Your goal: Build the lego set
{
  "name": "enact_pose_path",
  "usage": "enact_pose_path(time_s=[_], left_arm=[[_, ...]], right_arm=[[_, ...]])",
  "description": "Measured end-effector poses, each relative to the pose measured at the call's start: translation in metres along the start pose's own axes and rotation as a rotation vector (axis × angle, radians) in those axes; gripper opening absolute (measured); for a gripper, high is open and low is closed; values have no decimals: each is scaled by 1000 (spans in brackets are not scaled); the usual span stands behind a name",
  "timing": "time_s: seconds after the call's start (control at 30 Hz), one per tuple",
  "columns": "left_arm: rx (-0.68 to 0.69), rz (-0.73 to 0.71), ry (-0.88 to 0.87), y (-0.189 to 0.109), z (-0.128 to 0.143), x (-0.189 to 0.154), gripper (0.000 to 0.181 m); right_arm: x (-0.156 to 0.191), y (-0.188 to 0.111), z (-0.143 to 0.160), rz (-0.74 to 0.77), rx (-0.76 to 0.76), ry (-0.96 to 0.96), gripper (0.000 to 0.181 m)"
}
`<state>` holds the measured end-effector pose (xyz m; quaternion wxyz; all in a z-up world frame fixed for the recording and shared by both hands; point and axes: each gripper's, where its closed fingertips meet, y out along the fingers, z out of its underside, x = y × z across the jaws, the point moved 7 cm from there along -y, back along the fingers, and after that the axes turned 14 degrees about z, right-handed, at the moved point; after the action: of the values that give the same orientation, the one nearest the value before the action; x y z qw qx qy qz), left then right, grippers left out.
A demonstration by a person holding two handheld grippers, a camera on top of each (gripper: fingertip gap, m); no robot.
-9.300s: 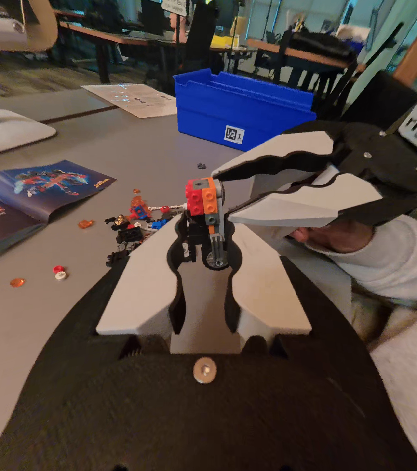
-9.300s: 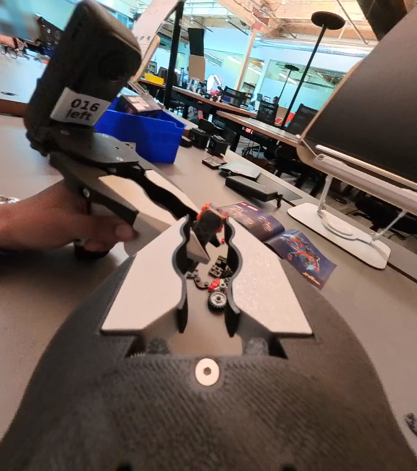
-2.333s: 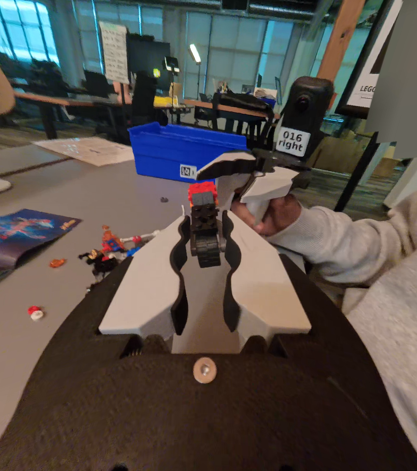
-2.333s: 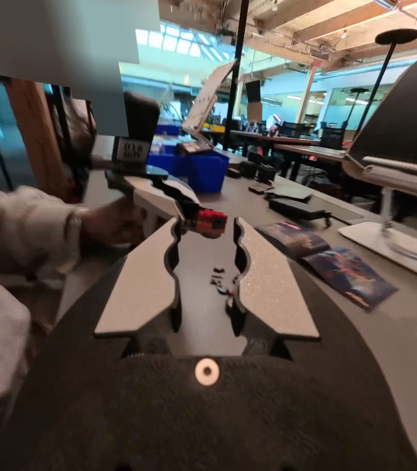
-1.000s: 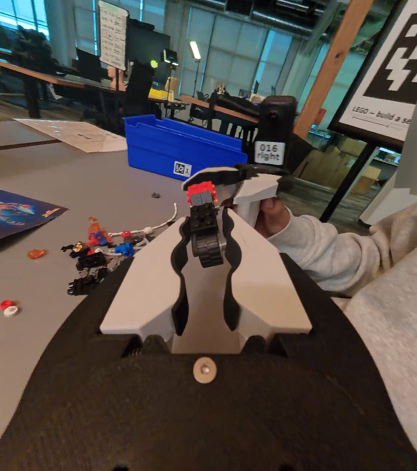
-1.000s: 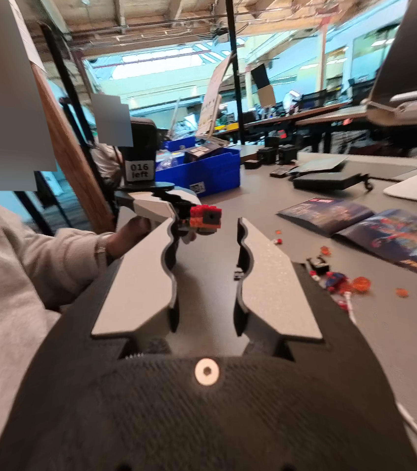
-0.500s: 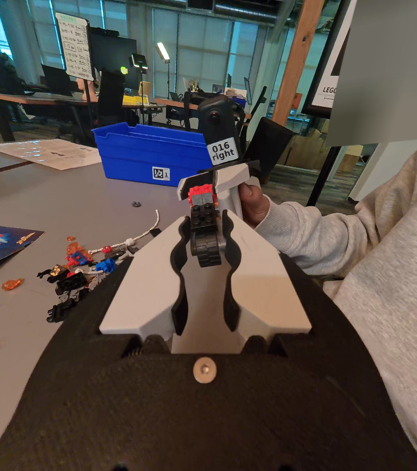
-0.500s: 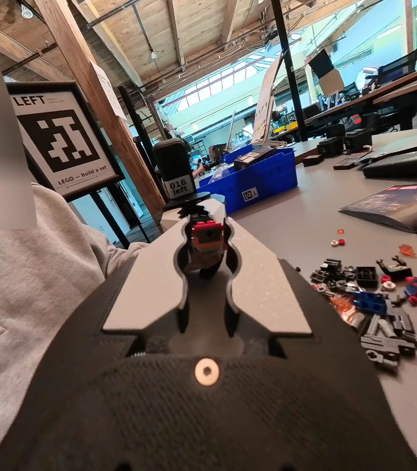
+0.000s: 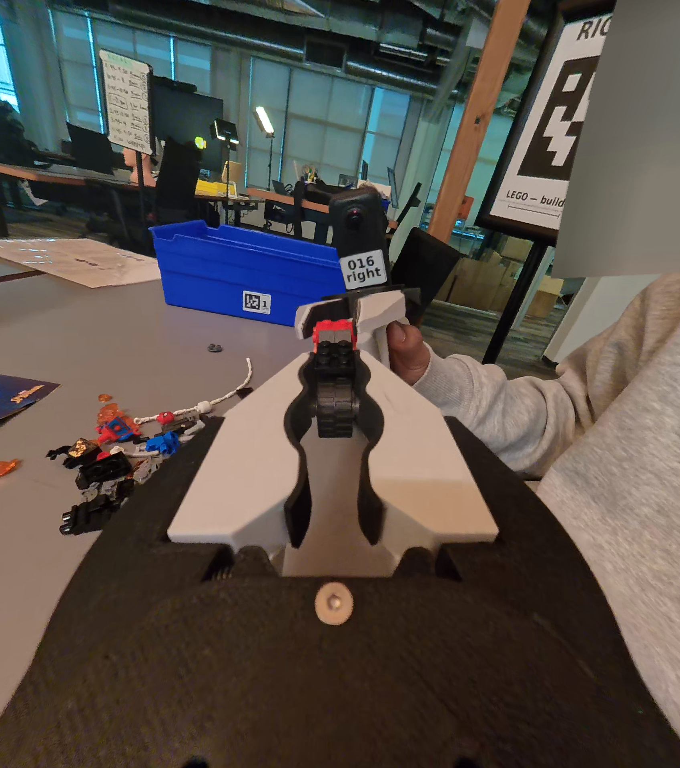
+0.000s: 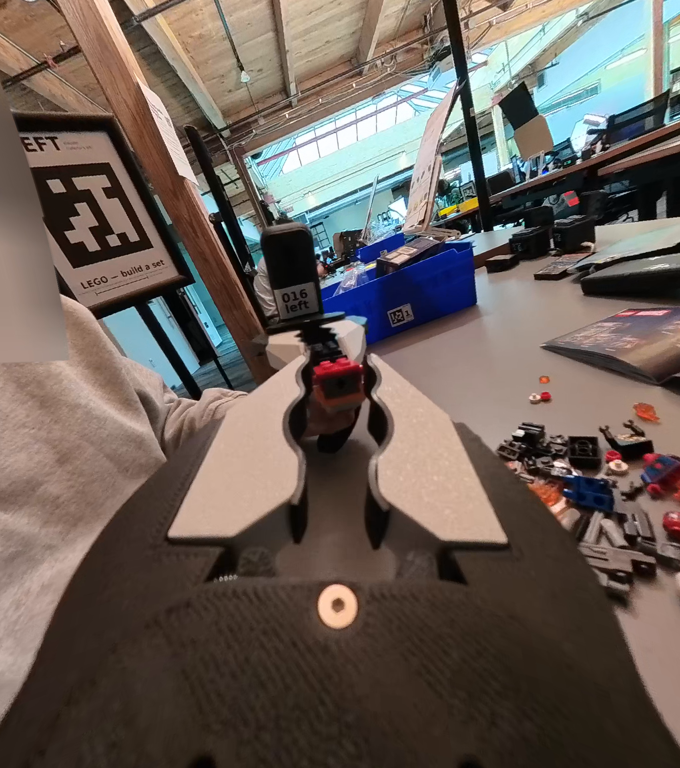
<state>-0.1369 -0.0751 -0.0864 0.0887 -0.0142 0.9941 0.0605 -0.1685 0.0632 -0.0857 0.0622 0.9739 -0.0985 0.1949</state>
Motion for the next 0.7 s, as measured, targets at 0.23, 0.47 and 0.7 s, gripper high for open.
enact_pose_path(time_s=[0.23, 0.47, 0.7], left_arm=[[44, 27, -85, 1, 8, 5, 0], [38, -15, -148, 1, 11, 12, 14], [23, -30, -165, 0, 10, 15, 20]], right_arm=[[-11, -13, -11, 4, -111, 95, 0], [-19, -15, -11, 81, -114, 106, 0], [-31, -32, -23, 160, -247, 142, 5]])
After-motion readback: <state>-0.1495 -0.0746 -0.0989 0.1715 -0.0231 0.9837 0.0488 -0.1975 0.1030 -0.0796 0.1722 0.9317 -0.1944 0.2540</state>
